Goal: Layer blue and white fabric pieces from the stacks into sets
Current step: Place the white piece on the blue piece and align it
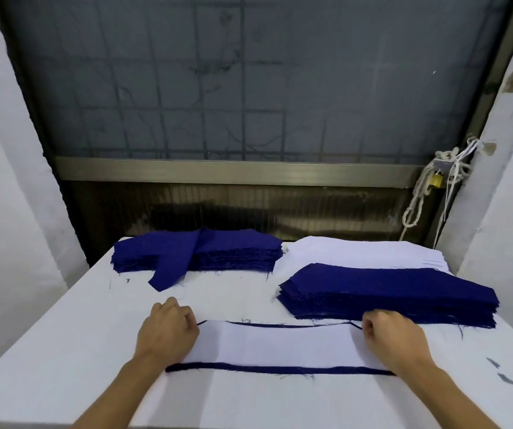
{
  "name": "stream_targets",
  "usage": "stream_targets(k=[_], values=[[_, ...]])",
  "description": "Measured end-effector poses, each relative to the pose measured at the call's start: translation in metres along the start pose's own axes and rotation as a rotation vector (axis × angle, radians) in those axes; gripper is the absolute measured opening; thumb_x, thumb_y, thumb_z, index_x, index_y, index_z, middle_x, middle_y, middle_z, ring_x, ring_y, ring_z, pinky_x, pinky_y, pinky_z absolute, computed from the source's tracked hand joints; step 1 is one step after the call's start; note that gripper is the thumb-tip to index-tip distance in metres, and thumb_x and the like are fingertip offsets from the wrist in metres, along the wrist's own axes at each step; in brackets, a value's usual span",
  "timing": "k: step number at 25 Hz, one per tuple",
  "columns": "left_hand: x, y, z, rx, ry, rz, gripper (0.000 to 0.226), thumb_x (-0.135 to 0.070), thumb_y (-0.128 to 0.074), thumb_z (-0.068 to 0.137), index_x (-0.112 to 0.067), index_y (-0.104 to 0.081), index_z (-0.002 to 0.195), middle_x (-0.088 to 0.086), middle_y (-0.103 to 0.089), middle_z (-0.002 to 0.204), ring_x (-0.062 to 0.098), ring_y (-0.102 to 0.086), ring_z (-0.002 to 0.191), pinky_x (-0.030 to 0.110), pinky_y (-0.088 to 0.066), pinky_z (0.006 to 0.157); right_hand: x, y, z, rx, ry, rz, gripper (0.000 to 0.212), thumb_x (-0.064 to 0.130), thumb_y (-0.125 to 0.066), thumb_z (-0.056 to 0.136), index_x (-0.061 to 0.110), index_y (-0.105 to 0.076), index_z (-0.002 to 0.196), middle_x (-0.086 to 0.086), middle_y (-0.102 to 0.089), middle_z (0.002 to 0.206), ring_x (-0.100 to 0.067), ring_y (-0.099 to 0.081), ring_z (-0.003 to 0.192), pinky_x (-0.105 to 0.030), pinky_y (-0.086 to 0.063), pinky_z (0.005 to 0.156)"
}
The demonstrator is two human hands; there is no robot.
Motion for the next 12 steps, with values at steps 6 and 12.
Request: stream_targets(k=[6, 12], values=[[0.003, 0.051, 0.08, -0.207, 0.014, -0.011, 0.043, -0.049, -0.069, 0.088, -0.019, -0.053, 0.114, 0.005, -0.056, 0.115, 0.026, -0.052, 0.104, 0.038, -0.048, 0.086, 0.041, 0.017, 0.021, -0.021, 0.063, 0.117, 0.018, 0.025, -0.056, 0.095, 0.034, -0.057, 0.079, 0.015, -0.059, 0.067, -0.006, -0.056, 0.058, -0.016, -0.043, 0.048], [0.033, 0.039, 0.162, -0.061, 0.159, -0.186, 0.071, -0.055, -0.067, 0.091, -0.021, -0.041, 0.148, 0.01, -0.051, 0.146, 0.038, -0.043, 0.134, 0.052, -0.041, 0.107, 0.082, 0.025, 0.048, 0.028, 0.143, 0.183, 0.013, 0.031, -0.056, 0.098, 0.038, -0.059, 0.087, 0.018, -0.062, 0.076, -0.005, -0.059, 0.066, -0.014, -0.04, 0.049]])
Point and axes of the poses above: each hand's wrist, its own z-axis towards the middle knuckle, its own y-axis out of the back of the hand, x = y × z, the point moved 9 cm from there along z, towards the middle knuckle
